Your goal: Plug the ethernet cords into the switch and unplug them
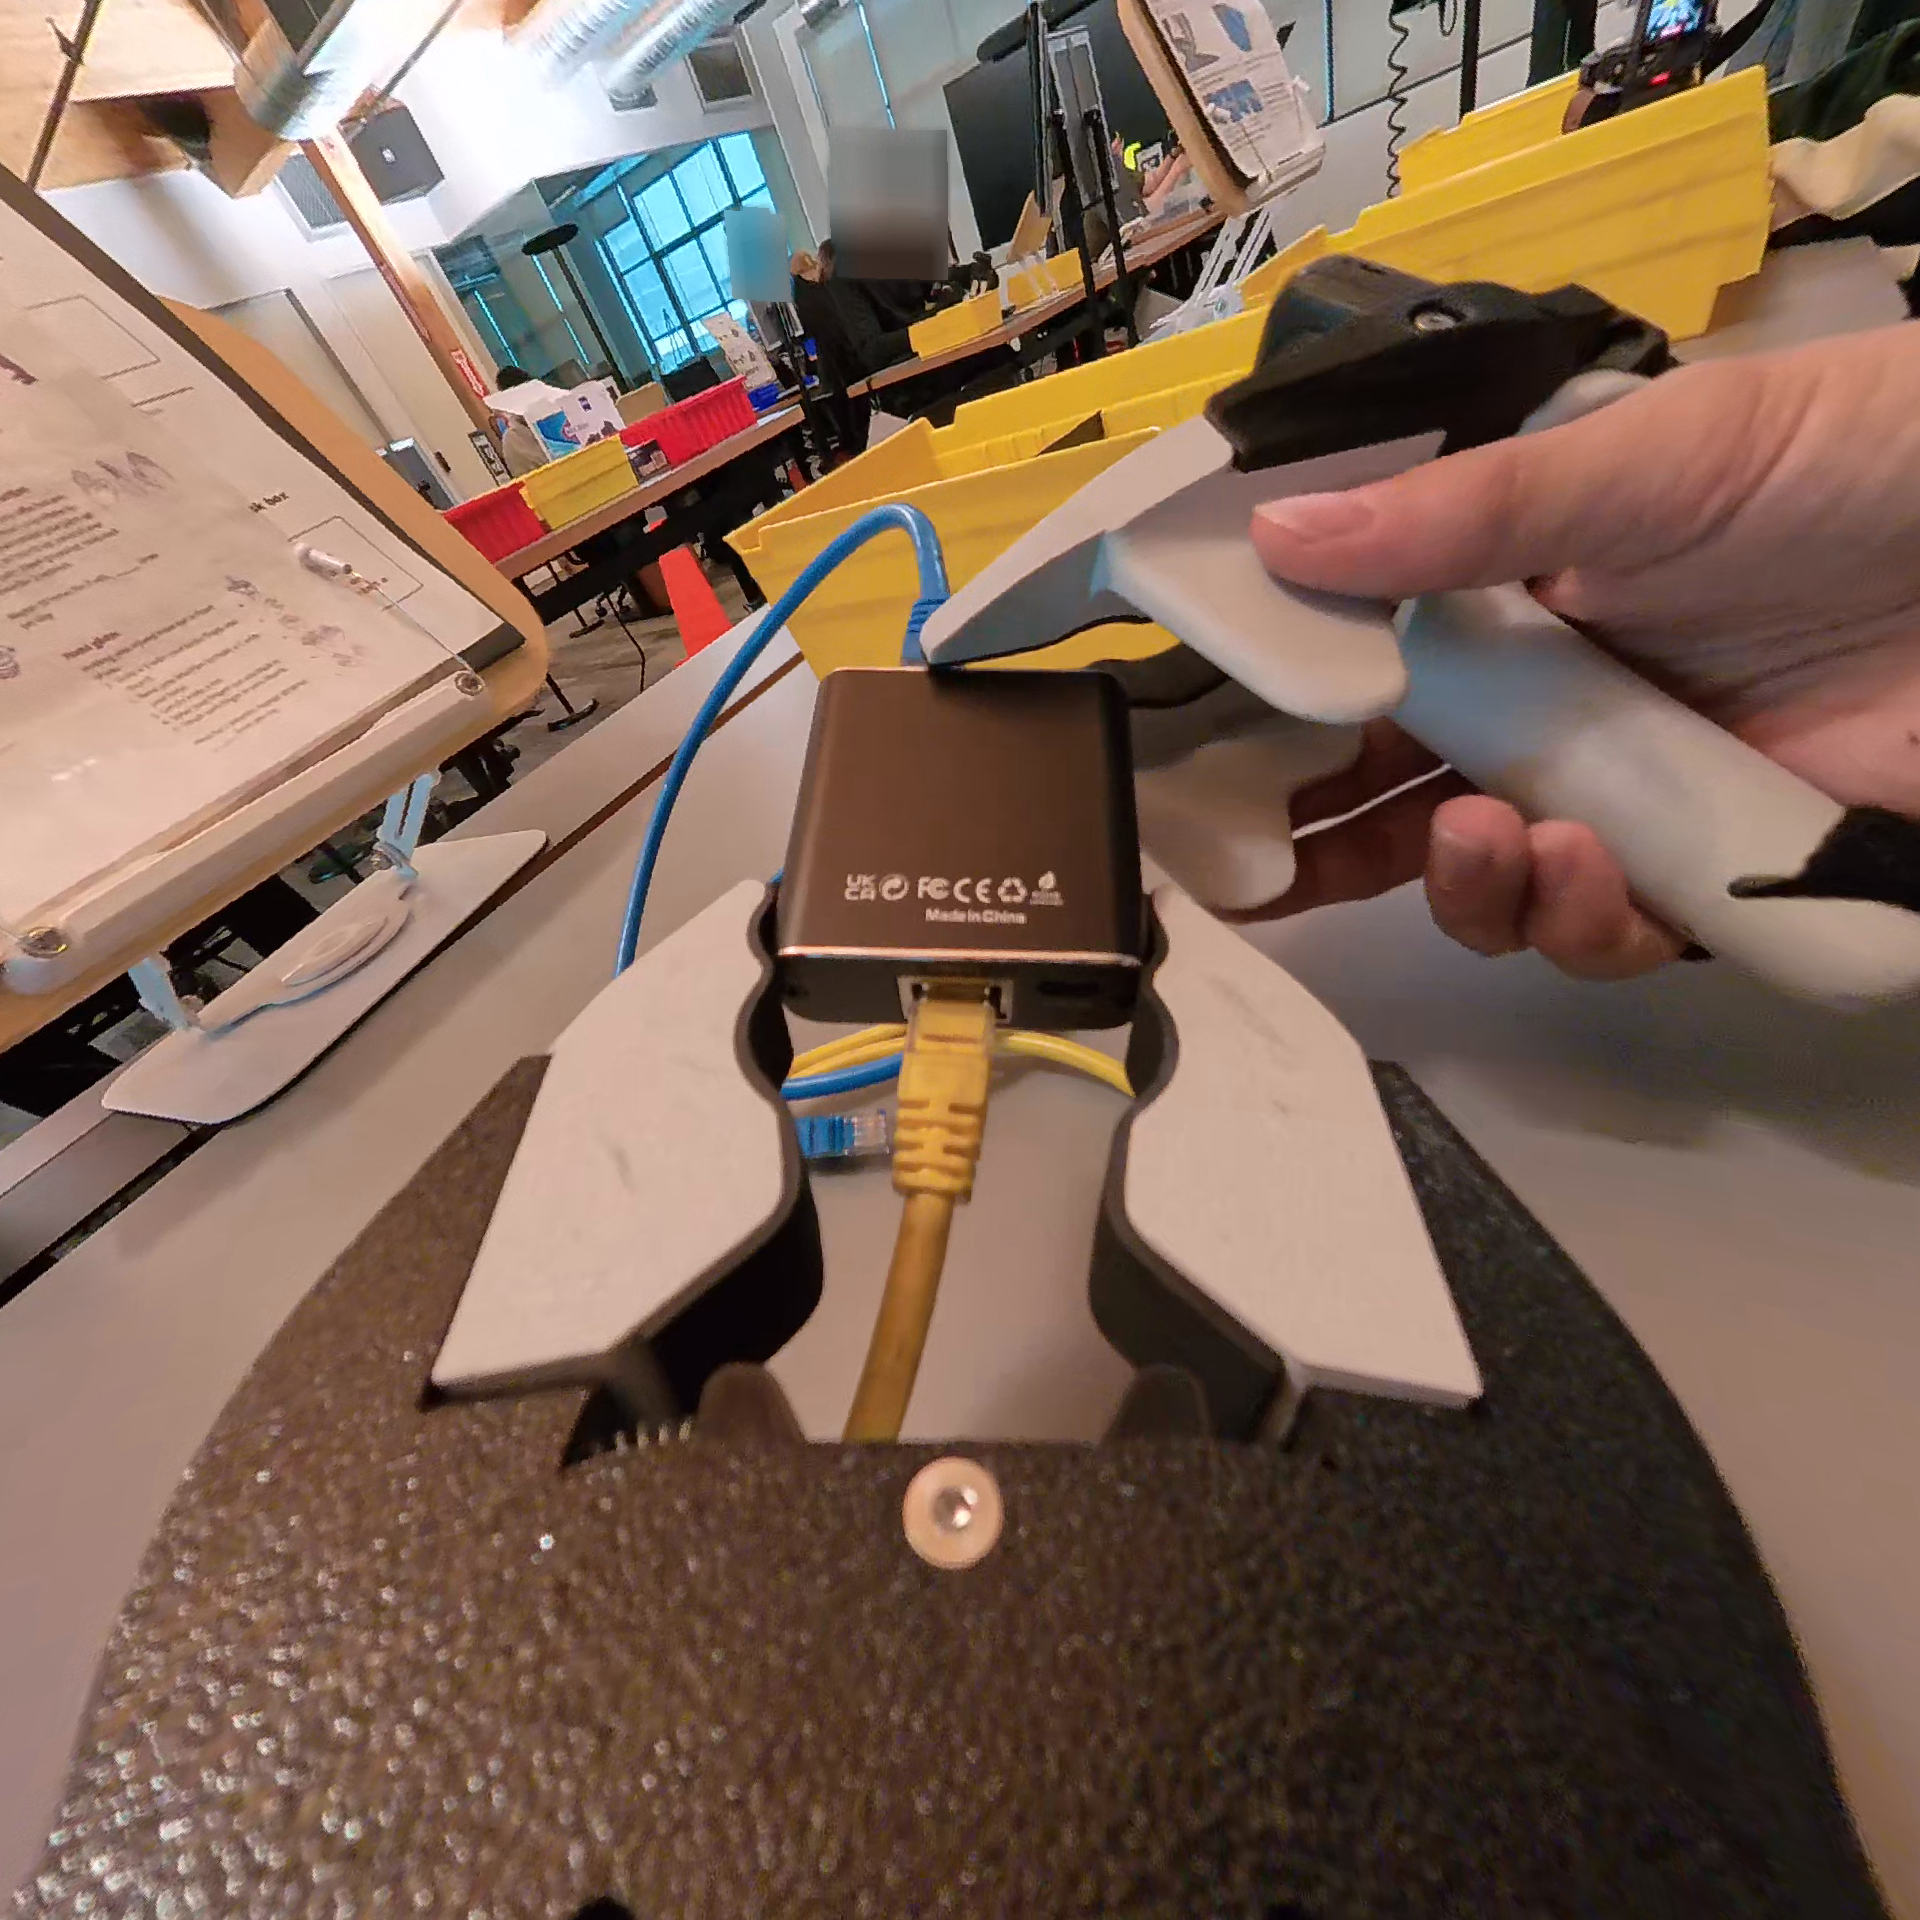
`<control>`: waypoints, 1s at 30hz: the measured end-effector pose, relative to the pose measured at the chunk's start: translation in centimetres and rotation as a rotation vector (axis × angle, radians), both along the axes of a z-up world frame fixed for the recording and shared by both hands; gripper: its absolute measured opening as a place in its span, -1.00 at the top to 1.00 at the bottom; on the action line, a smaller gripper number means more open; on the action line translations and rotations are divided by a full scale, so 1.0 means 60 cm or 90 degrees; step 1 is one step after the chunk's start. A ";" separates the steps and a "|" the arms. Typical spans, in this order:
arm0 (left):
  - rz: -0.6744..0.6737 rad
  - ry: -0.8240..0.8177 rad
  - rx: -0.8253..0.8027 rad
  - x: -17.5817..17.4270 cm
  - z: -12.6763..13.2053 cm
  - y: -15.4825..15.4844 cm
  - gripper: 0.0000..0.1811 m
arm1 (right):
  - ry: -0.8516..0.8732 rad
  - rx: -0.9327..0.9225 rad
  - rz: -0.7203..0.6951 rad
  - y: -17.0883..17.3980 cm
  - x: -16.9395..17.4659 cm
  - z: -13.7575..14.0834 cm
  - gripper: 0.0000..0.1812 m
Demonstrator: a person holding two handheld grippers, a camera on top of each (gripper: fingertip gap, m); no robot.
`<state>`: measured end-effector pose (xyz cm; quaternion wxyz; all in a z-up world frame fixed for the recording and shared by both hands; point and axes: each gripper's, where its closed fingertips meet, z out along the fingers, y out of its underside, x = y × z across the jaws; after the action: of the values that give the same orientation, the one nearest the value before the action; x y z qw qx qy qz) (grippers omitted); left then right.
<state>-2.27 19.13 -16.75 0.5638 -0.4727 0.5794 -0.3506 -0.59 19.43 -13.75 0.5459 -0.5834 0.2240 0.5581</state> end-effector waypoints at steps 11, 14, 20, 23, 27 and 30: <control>0.015 0.007 0.007 0.001 -0.002 0.002 0.32 | 0.038 0.014 -0.057 0.005 0.008 -0.008 0.85; 0.017 0.009 0.015 0.001 -0.003 0.002 0.32 | 0.039 0.020 -0.050 0.005 0.006 -0.009 0.86; 0.019 0.012 0.029 0.002 -0.004 0.001 0.32 | -0.032 0.061 -0.048 0.002 0.006 -0.010 0.86; 0.027 0.011 0.044 0.002 -0.003 0.003 0.32 | -0.031 0.074 -0.038 0.004 0.006 -0.009 0.86; 0.064 -0.006 0.085 0.001 0.008 0.009 0.32 | -0.043 0.098 -0.030 0.010 0.002 0.008 0.86; 0.092 -0.035 0.091 -0.003 0.021 0.016 0.32 | -0.065 0.115 -0.027 0.017 -0.005 0.024 0.87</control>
<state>-2.47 20.10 -15.47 0.6355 -0.4621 0.5519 -0.2793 -0.90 20.46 -12.31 0.6188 -0.5543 0.1569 0.5340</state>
